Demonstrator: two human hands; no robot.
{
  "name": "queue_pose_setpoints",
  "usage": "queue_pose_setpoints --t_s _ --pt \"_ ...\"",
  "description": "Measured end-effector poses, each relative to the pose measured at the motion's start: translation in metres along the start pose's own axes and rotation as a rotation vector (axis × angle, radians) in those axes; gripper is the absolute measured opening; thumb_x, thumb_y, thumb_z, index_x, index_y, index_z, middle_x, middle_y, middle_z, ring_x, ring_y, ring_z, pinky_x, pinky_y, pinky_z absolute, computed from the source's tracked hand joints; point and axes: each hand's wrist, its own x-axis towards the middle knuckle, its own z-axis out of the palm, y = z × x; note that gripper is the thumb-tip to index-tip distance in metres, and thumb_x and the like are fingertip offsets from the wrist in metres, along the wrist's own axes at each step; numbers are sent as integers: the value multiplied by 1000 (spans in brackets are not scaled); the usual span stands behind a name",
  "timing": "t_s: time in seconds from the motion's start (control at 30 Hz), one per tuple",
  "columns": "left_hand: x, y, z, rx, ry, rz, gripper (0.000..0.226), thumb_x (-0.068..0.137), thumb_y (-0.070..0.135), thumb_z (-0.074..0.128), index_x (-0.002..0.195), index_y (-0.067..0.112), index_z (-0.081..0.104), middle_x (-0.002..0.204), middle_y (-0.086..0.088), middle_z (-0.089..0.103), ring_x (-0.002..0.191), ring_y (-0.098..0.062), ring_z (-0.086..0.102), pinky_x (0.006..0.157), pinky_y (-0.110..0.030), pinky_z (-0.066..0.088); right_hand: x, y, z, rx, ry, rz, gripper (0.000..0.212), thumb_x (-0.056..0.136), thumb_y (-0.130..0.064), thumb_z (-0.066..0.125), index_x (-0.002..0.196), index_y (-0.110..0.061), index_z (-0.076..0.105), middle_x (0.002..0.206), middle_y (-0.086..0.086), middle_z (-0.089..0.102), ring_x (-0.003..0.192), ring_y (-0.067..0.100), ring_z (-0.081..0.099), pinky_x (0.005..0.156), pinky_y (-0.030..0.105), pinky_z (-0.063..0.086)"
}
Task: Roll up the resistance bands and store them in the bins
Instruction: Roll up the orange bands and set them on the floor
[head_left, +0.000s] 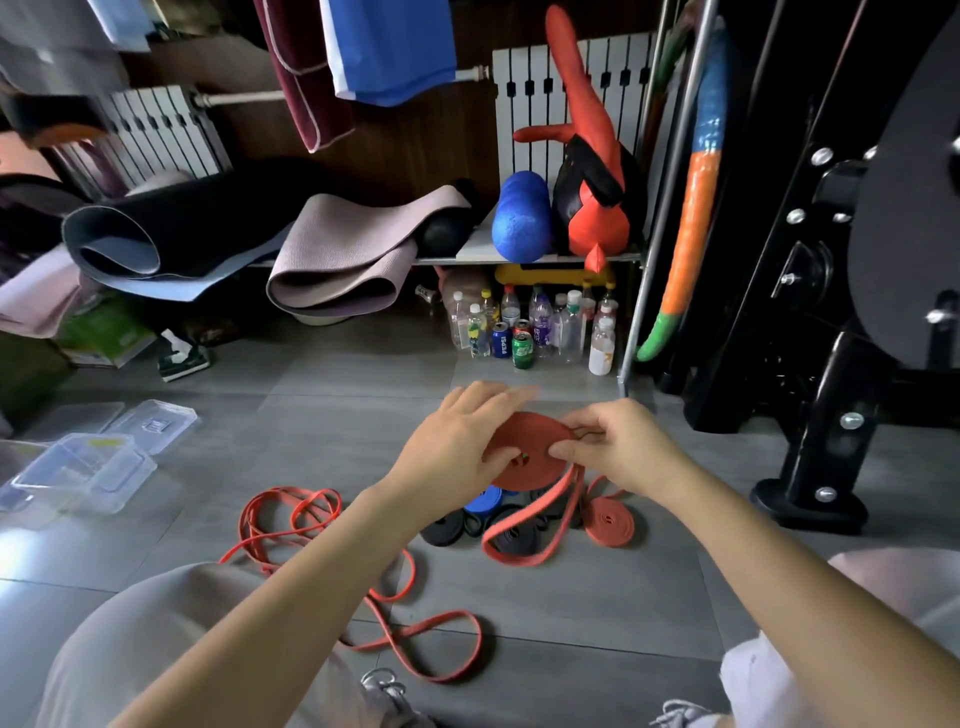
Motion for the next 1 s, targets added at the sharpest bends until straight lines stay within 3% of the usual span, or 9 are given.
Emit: queue_pose_setpoints --t_s 0.1,0.17,0.3,0.4,0.53,0.63,0.77,0.87,1.0 --pt "2 6 -3 128 -88 100 54 90 14 52 138 37 42 125 2 51 110 -23 52 80 -41 50 1 -6 0 -84 -2 -36 13 77 -16 75 88 -22 73 81 -8 73 77 9 69 76 30 56" --pt "3 5 -3 41 -81 64 52 90 10 52 135 36 46 119 2 55 104 -23 56 81 -39 49 0 -8 1 -8 25 -39 18 77 -13 75 86 -28 71 79 -12 72 76 7 69 73 23 56" --pt "-1 -1 -4 -234 98 -78 51 85 6 62 127 33 55 103 12 56 97 -3 52 86 -8 37 -4 -6 -5 152 84 -16 25 75 -12 76 96 -25 72 85 -8 74 82 7 70 75 19 54" --pt "-3 -1 -8 -423 192 -171 57 82 4 66 115 50 54 98 21 56 93 12 49 82 3 30 -9 -6 -6 236 124 -20 26 71 -13 78 90 -29 72 78 -18 72 80 2 70 70 10 50" --pt "-4 7 -5 -707 289 -273 62 81 -3 67 105 53 56 103 20 60 101 -9 59 94 -24 47 -10 -8 -4 328 177 -18 32 69 -9 78 79 -37 68 76 -17 72 78 3 70 69 11 51" --pt "-4 12 -3 -838 271 -312 54 81 -6 65 103 43 59 99 25 62 101 -22 61 85 -41 54 -9 -9 -6 329 184 -18 32 70 -7 77 80 -36 68 75 -16 73 76 4 70 68 13 52" --pt "5 9 -16 -639 160 -292 32 80 10 72 88 39 60 89 19 64 88 -5 63 79 -16 50 -10 -10 -14 193 116 -20 29 74 -5 75 86 -30 70 74 -18 72 76 2 69 73 14 54" --pt "15 8 -28 -499 11 -277 19 80 17 73 93 30 68 93 12 68 86 -7 65 81 -19 49 -7 -16 -14 -15 79 -4 24 75 -12 77 95 -24 74 72 -21 69 72 -2 68 71 14 53" --pt "25 11 -33 -327 -122 -245 18 82 14 70 100 16 72 88 7 68 77 -3 63 77 -16 48 -3 -29 -14 -162 91 -18 21 75 -22 77 95 -28 74 80 -15 72 77 3 68 78 29 55"
